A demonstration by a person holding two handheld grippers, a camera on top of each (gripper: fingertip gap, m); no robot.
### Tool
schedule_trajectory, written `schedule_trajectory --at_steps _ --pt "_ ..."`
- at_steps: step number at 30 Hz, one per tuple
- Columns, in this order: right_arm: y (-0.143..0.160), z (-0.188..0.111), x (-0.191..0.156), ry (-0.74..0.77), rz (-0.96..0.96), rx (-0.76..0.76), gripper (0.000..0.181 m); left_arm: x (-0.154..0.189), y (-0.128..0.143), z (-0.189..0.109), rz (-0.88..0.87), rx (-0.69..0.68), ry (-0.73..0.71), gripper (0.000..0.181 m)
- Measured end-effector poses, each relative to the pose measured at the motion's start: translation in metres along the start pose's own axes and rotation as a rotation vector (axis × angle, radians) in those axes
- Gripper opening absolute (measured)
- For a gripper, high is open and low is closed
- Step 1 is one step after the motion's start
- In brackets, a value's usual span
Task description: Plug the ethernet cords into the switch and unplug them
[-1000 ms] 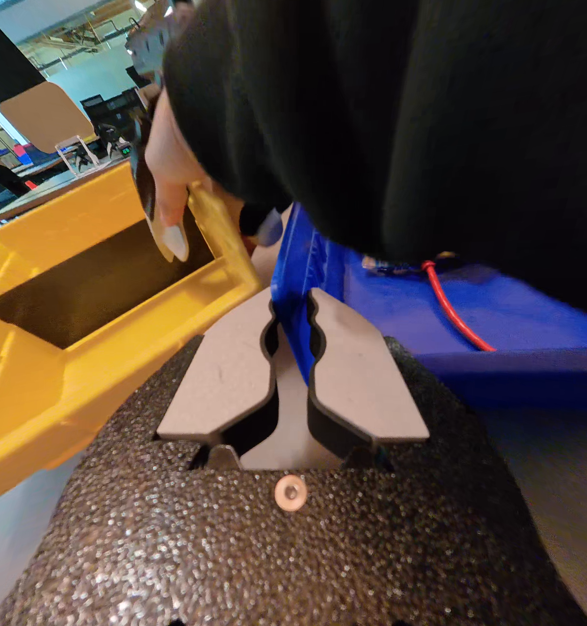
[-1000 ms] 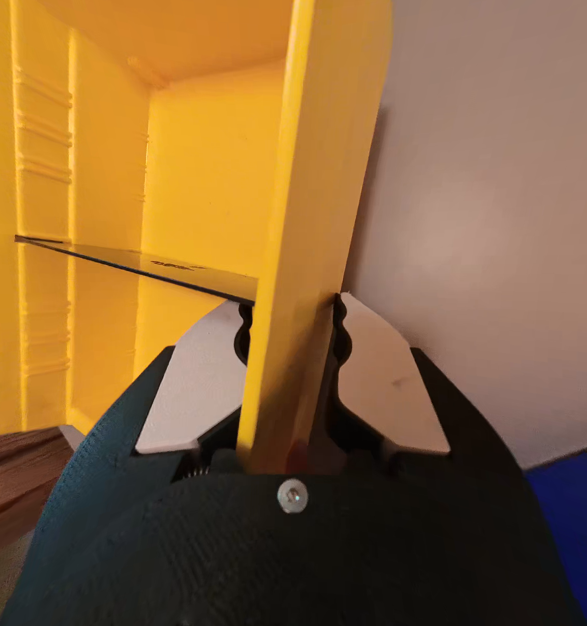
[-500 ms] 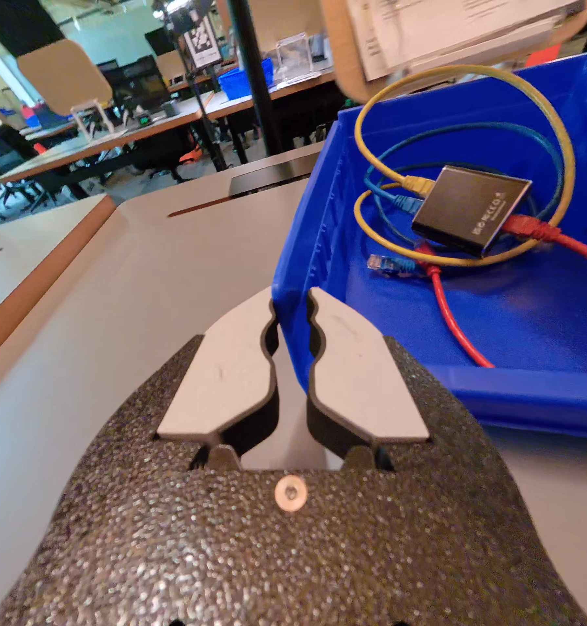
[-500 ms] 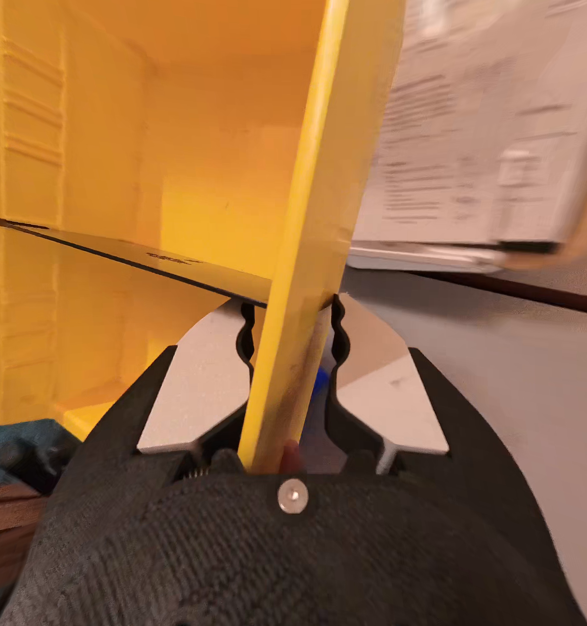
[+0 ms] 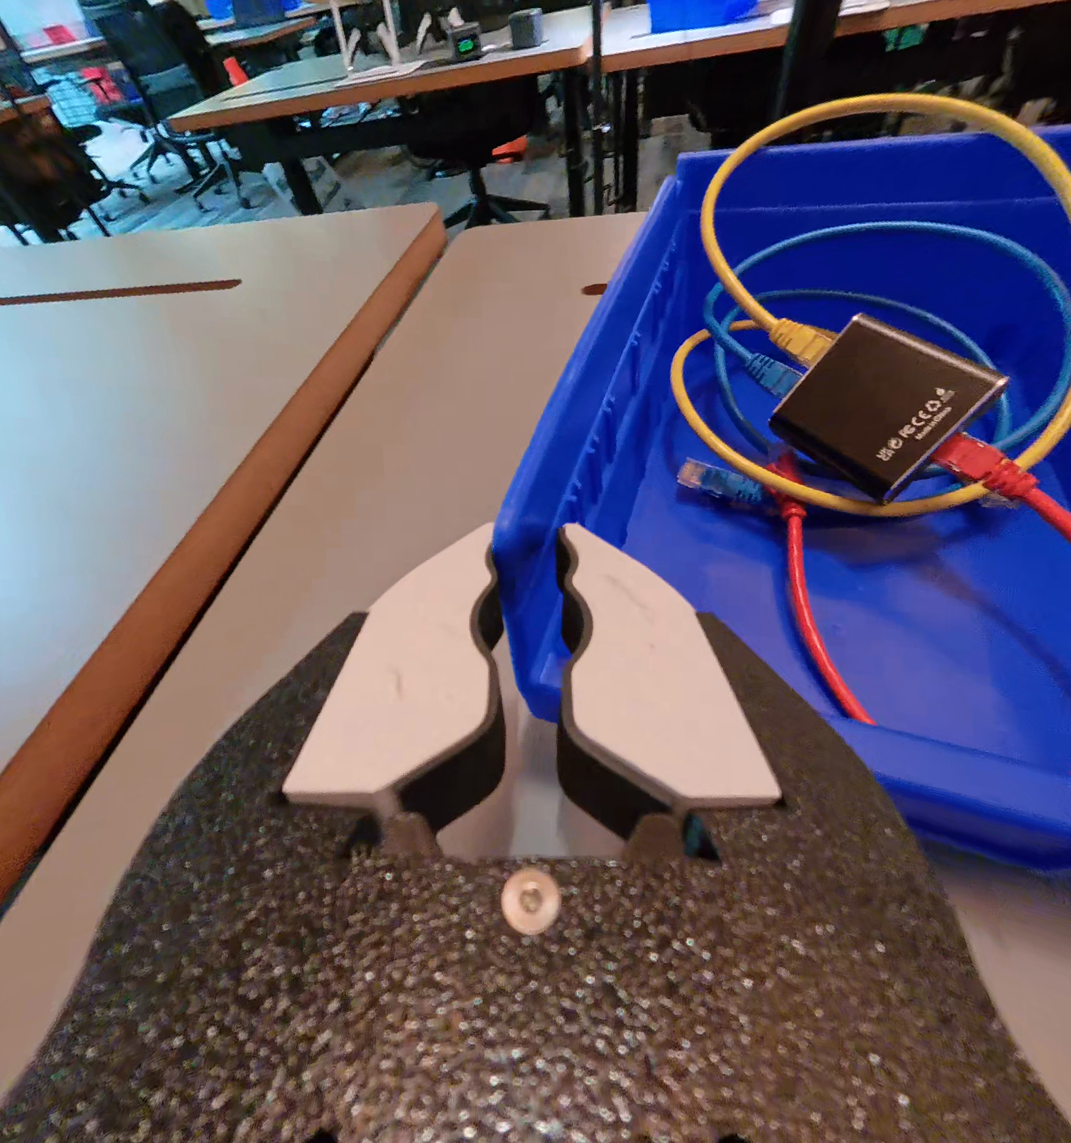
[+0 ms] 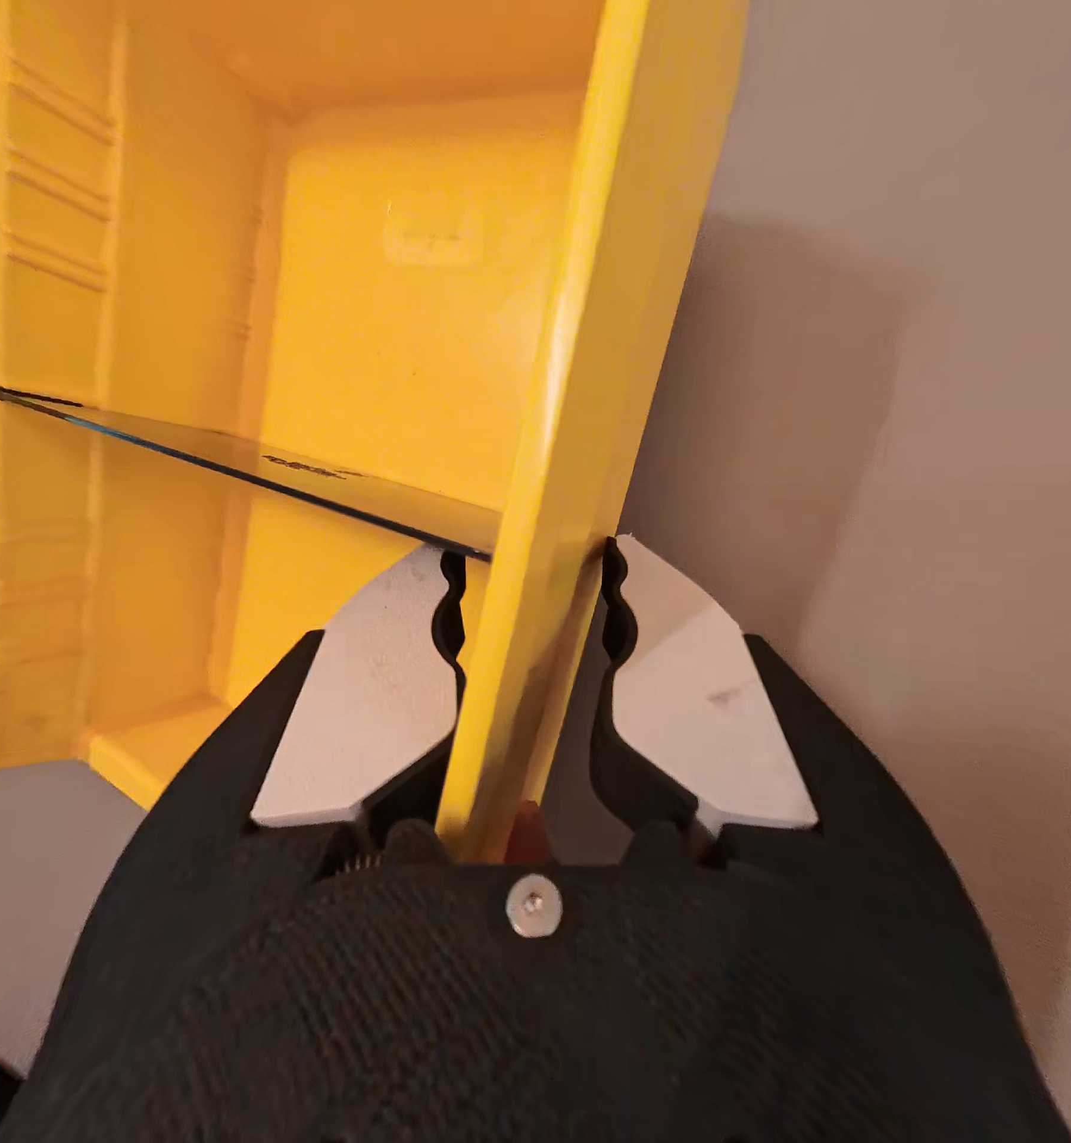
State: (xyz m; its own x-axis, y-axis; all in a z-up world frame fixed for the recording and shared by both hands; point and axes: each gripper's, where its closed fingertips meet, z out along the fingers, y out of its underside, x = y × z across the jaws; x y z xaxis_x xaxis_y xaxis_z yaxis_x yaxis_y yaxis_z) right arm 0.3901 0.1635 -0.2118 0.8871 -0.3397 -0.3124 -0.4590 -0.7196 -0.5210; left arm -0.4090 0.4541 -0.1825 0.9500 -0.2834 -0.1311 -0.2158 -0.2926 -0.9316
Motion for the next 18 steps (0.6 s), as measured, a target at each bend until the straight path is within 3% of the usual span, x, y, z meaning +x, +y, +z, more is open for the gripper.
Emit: schedule_trajectory --at_steps 1,8,12,14,16,18 --pt "0.003 0.004 0.003 -0.019 0.019 -0.018 0.042 -0.003 0.000 0.002 0.002 -0.007 -0.012 0.013" --pt "-0.001 0.026 0.015 -0.066 -0.059 -0.092 0.041 -0.009 -0.003 -0.001 0.078 -0.163 0.009 0.014" --pt "-0.014 0.031 0.018 -0.076 -0.168 -0.064 0.041 0.015 -0.050 -0.016 0.305 -0.087 0.053 0.033" --pt "-0.017 0.031 0.020 -0.047 -0.194 -0.051 0.054 0.055 -0.062 -0.018 0.432 -0.094 0.219 0.044" --pt "-0.029 0.021 0.024 0.031 -0.241 0.026 0.086 0.090 -0.055 -0.014 0.540 -0.190 0.389 0.060" --pt "-0.049 -0.002 0.021 0.102 -0.307 0.163 0.092 0.108 -0.042 -0.002 0.611 -0.296 0.477 0.072"
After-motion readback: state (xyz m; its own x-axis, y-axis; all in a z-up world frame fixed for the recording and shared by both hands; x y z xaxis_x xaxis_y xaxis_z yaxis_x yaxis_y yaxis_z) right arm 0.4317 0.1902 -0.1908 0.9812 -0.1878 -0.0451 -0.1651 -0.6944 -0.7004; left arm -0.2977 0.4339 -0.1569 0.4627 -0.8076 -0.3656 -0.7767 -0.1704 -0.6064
